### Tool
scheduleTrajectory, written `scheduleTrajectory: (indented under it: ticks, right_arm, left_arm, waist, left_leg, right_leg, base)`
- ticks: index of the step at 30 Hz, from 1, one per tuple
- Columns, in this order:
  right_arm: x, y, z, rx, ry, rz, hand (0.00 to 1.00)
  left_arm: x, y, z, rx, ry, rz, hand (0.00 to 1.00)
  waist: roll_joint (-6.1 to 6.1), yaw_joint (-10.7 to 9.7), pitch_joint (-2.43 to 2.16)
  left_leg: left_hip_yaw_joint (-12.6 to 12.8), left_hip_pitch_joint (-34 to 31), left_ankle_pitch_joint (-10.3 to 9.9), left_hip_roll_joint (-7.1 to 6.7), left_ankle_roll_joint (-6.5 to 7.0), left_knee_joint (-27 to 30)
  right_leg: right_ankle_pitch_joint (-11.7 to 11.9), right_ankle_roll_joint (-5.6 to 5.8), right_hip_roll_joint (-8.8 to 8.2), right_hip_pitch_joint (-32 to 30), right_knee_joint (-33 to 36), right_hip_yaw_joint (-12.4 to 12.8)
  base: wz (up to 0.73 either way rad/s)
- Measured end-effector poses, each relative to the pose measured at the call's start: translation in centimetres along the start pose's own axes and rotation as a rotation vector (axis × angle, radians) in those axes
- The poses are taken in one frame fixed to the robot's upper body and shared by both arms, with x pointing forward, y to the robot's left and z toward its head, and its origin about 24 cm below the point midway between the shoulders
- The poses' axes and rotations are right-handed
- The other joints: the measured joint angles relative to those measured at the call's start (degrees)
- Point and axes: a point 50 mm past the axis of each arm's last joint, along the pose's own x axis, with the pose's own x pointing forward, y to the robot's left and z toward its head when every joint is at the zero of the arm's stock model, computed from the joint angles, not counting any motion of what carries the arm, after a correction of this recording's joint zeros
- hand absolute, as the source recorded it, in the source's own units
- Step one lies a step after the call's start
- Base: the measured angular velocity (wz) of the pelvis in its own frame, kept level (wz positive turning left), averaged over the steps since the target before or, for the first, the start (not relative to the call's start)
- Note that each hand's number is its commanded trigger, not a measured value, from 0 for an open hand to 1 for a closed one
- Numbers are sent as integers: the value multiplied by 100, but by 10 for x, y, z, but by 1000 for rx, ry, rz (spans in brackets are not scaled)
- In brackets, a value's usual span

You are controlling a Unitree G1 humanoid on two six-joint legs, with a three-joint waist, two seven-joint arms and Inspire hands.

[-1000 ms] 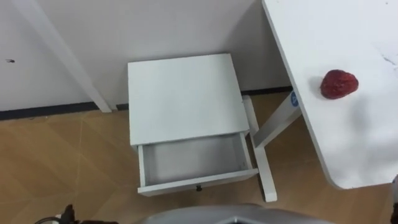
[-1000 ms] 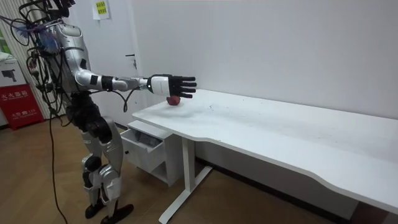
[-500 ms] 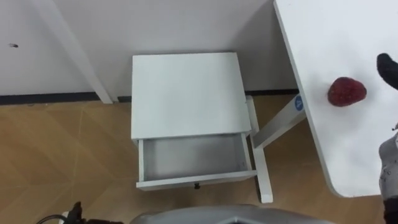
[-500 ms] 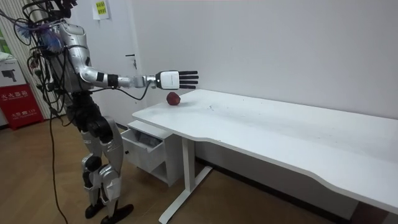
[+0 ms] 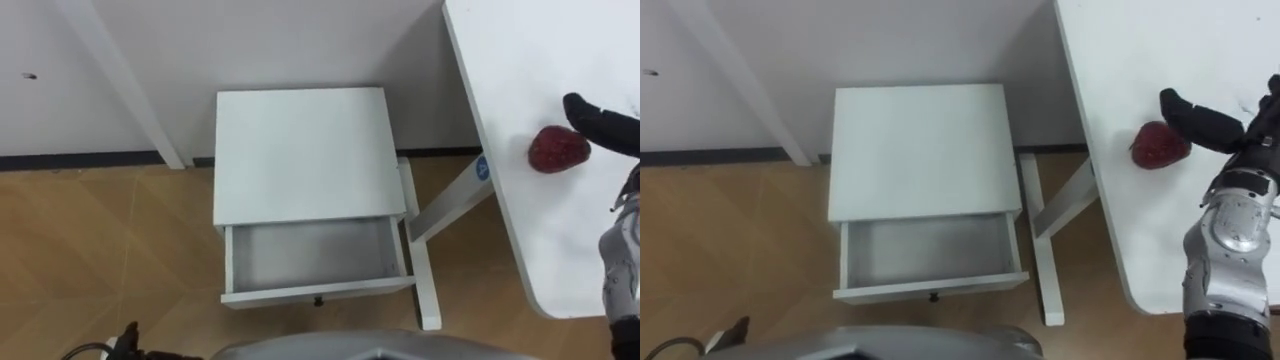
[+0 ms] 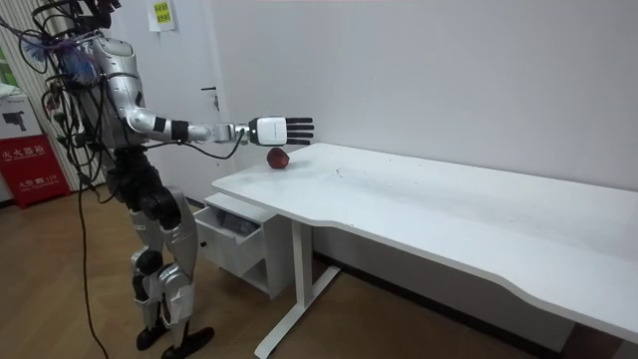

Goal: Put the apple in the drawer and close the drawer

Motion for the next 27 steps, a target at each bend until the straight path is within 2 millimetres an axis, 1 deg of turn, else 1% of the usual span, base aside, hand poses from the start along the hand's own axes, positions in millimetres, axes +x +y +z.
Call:
scheduleTrajectory:
  ticks: [4, 7, 10, 14, 19, 24, 27]
  right_arm:
    - [-1, 2, -2, -31, 3, 28, 0]
    - [-2, 5, -6, -66, 15, 53, 0]
    - [-4, 10, -14, -118, 39, 107, 0]
    - [-7, 13, -23, -187, 64, 168, 0]
    - [-9, 20, -24, -206, 65, 221, 0]
    - [-11, 20, -27, -209, 76, 245, 0]
    - [-16, 18, -36, -220, 113, 253, 0]
  left_arm:
    - [0, 0, 3, 2, -14, 0, 0]
    - [0, 0, 2, 3, -11, -5, 0]
    - [0, 0, 3, 3, -15, -9, 0]
    - [0, 0, 2, 2, -16, -14, 0]
    - [0, -1, 0, 3, -13, -27, 0]
    - [0, 0, -1, 4, -10, -27, 0]
    - [0, 0, -2, -4, -4, -27, 0]
  waist:
    - [-10, 17, -8]
    - [-2, 83, -6]
    - [3, 139, -9]
    - [10, 164, -16]
    - [0, 156, -21]
    - [-19, 159, -33]
    - [-30, 160, -42]
  left_leg:
    - [0, 4, 0, 0, 0, 0]
    - [13, 5, 0, 0, 0, 0]
    - [13, 5, -1, 2, -1, -1]
    - [7, -9, -1, 0, -1, 0]
    - [7, -10, -1, -2, -1, 6]
    - [-6, -11, -1, -4, -1, 16]
    - [-5, 1, -1, -4, -1, 27]
  right_leg:
    - [0, 0, 0, 1, 2, -2]
    - [0, 0, 3, -11, -1, 13]
    - [0, 0, 5, -11, -3, 16]
    - [0, 0, 0, -10, -1, 11]
    - [0, 0, -2, -6, 1, 10]
    - [0, 0, -7, 2, 4, -3]
    - [0, 1, -10, 24, 3, -7]
  base:
    - [0]
    - [-1]
    - [0]
    - [0]
    - [0]
    - [0]
    - [0]
